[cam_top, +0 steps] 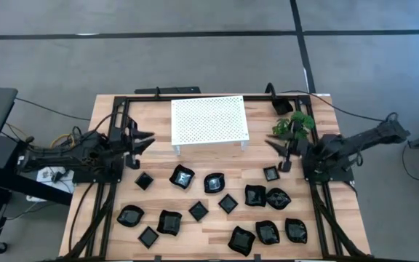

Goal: Pick & Place Mini shaped plates
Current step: Put the distorted square plate on the shelf

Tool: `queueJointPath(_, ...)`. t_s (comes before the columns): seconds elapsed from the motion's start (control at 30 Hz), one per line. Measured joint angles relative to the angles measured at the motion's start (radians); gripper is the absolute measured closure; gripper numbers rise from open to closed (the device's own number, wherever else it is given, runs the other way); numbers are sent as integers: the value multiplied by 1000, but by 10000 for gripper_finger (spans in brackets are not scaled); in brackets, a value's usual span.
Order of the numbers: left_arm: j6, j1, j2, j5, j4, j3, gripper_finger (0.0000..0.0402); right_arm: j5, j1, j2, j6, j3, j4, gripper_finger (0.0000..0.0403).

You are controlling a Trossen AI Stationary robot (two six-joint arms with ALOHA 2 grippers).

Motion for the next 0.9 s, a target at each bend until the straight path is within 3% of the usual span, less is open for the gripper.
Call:
queueJointPath(0.2,66,0,250,-26,-18,245,252,0,-186,135,143,332,-465,267)
queueJointPath(0.43,122,4,413,-192,-295,475,253,-3,-437,328,316,609,-886,216)
queueJointPath(0.53,122,28,450,-234,-325,522,256,-5,-572,427,426,681,-976,209)
queueJointPath(0.7,113,104,464,-246,-353,556,256,-135,-785,599,508,756,-1165,212)
queueJointPath(0.9,100,176,467,-246,-370,552,256,-204,-946,785,508,761,-1192,215)
